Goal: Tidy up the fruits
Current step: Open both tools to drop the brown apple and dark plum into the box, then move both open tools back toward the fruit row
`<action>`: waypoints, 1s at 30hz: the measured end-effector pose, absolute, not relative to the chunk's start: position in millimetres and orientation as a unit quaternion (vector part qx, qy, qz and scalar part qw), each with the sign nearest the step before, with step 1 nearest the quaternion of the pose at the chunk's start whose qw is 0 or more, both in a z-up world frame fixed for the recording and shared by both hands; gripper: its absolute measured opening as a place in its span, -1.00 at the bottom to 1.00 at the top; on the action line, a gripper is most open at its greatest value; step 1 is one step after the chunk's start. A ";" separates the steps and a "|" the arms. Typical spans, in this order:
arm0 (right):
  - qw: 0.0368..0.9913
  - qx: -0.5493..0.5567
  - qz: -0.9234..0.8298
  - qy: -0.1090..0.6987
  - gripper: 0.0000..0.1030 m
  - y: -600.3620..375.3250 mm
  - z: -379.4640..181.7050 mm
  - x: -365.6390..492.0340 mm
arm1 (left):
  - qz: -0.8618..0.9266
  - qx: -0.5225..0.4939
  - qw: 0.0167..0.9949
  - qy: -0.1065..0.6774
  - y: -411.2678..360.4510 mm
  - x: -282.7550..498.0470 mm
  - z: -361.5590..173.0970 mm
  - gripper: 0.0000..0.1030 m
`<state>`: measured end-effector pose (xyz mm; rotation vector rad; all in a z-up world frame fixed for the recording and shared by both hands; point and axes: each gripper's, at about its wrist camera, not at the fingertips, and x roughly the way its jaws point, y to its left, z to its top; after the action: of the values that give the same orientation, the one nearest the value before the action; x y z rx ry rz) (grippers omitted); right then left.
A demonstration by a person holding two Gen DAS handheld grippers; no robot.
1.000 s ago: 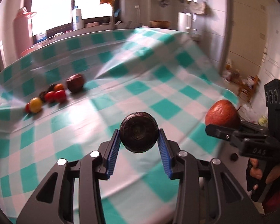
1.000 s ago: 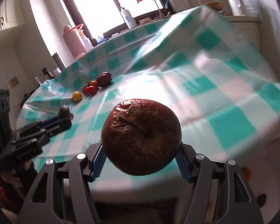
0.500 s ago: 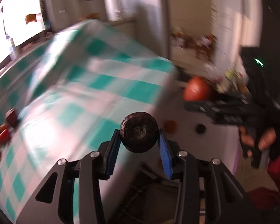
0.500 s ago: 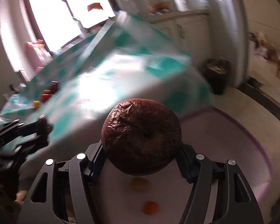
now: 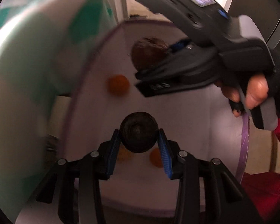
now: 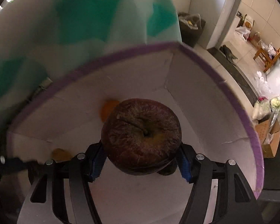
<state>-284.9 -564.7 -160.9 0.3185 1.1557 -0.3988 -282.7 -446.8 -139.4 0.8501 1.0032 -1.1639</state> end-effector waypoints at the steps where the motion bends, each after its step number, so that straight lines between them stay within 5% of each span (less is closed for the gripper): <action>1: 0.801 0.149 -0.187 0.548 0.25 -567.8 -167.3 -282.8 | -0.511 0.370 0.634 0.447 -448.4 -282.3 -144.4 -0.21; 8: 0.783 0.166 -0.185 0.570 0.25 -575.4 -184.0 -279.6 | -0.512 0.348 0.624 0.476 -449.3 -276.0 -161.1 -0.18; 13: 0.769 0.182 -0.192 0.582 0.29 -578.3 -193.2 -281.4 | -0.517 0.334 0.639 0.460 -442.4 -271.4 -155.6 0.44; 16: 0.777 0.188 -0.201 0.567 0.35 -584.1 -185.7 -284.8 | -0.520 0.320 0.658 0.441 -432.9 -268.2 -140.2 0.55; 25: 0.875 0.188 -0.242 0.375 0.60 -585.4 -39.0 -326.9 | -0.556 0.262 0.744 0.263 -360.3 -287.2 -35.5 0.85; 30: 0.935 0.170 -0.160 0.266 0.71 -531.7 36.8 -317.3 | -0.467 0.178 0.840 0.213 -281.7 -230.3 17.8 0.92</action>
<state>-317.3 -531.7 36.8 0.3469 0.5429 -0.3265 -230.3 -281.7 17.8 0.3765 0.4497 -0.9864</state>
